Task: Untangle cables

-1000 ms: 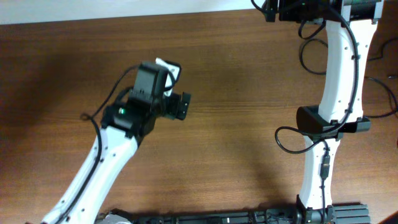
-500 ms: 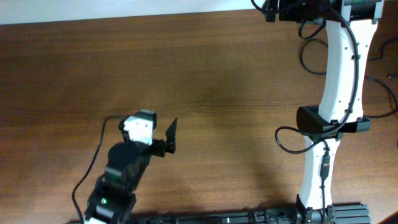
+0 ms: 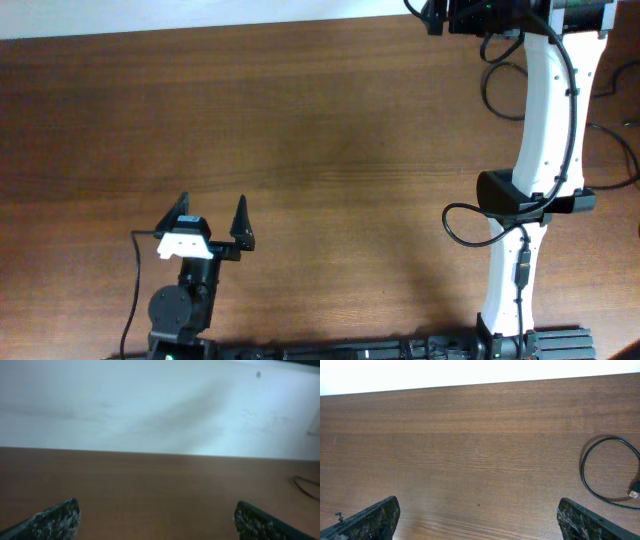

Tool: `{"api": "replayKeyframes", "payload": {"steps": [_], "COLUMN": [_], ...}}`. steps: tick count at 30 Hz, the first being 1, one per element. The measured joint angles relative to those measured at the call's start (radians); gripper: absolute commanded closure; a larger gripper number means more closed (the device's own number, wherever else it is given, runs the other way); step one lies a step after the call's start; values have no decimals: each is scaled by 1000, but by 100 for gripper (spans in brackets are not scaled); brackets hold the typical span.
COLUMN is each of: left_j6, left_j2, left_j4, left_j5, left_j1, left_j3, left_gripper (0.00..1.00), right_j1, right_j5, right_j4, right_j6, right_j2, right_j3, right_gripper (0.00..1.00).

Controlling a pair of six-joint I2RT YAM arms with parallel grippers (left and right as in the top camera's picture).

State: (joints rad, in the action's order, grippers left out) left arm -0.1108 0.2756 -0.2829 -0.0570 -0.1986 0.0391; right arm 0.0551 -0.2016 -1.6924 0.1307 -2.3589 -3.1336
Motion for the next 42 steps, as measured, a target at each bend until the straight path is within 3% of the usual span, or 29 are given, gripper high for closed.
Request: {"api": "replayKeyframes", "payload": {"steps": [6, 12, 33, 42], "left_j6": [0, -3, -2, 59], "left_j2": [-98, -237, -261, -261], "left_j4": [76, 353, 358, 359], "left_j5": [0, -7, 1, 23], "left_j1": [64, 136, 162, 162], "left_j3": [-25, -29, -29, -29], "left_gripper": [1, 1, 1, 1], "right_j1": [0, 0, 0, 0], "right_j5": [0, 0, 0, 0], "right_j4": [0, 0, 0, 0], "right_j6": [1, 1, 1, 1], "right_j2": [0, 0, 0, 0], "right_j3": [0, 0, 0, 0], "right_gripper": [1, 1, 1, 1]}}
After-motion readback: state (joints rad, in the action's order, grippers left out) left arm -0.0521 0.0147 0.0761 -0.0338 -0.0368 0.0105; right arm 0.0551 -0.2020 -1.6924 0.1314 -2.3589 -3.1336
